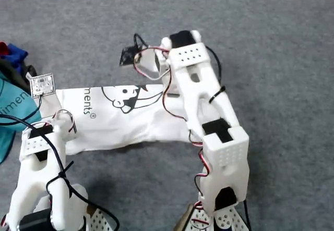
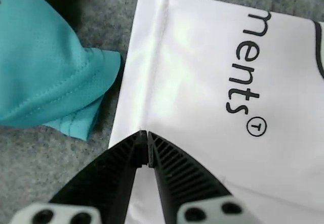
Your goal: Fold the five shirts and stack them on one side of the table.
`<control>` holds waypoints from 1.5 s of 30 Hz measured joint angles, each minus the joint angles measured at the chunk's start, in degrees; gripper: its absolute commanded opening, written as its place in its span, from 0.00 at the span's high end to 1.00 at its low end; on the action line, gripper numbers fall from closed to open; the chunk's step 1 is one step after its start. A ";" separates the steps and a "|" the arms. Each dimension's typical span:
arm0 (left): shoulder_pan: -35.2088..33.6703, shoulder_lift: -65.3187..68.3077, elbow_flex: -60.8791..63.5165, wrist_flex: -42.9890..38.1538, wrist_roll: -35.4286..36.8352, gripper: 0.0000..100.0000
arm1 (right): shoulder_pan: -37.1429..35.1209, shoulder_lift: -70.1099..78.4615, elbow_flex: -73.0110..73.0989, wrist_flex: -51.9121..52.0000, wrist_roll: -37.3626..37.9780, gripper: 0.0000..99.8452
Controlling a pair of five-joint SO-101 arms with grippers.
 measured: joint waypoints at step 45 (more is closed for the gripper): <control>0.00 -0.35 0.00 0.00 0.00 0.98 | -9.14 -24.09 64.18 -24.62 -3.60 0.79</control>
